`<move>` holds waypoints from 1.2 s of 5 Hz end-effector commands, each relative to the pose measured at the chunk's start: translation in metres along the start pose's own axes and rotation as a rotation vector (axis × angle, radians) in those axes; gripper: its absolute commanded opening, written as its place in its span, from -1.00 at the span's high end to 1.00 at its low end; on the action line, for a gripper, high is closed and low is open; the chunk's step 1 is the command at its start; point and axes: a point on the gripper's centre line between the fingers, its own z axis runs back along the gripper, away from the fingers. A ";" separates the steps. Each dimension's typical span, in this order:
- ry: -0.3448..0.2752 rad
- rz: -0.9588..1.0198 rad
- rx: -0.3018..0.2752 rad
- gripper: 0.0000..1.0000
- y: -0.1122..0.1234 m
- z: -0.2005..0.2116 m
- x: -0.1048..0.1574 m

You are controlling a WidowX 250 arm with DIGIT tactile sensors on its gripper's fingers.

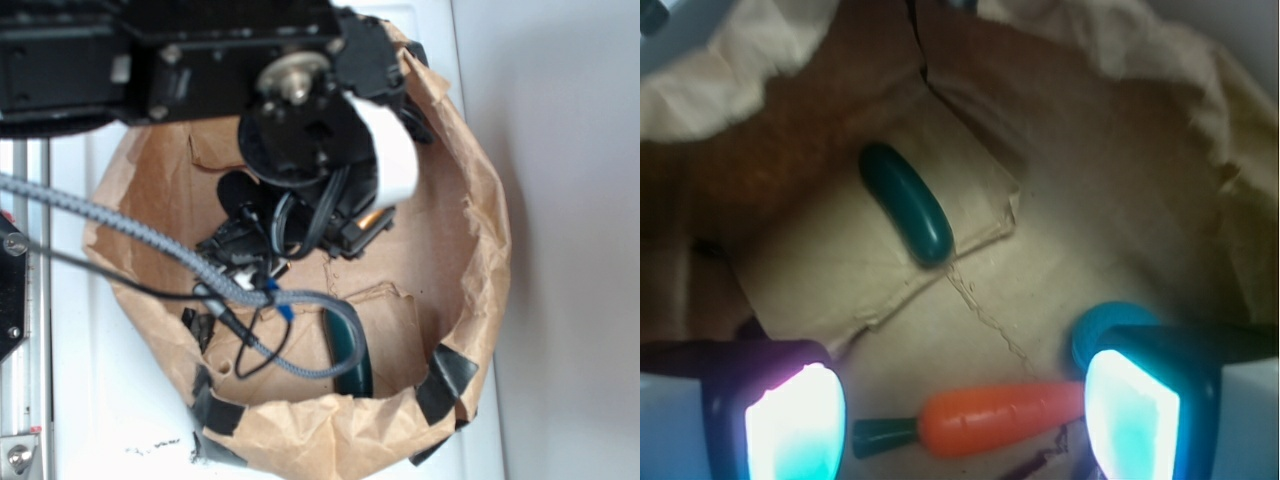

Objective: Grab the plastic pickle.

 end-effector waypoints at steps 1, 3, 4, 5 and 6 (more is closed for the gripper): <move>0.069 -0.146 -0.008 -1.00 0.002 -0.038 0.041; 0.000 -0.287 -0.024 -1.00 -0.018 -0.066 0.061; -0.055 -0.333 -0.068 -1.00 -0.028 -0.078 0.062; -0.132 -0.403 -0.106 -1.00 -0.039 -0.082 0.059; -0.128 -0.393 -0.094 -0.13 -0.038 -0.090 0.053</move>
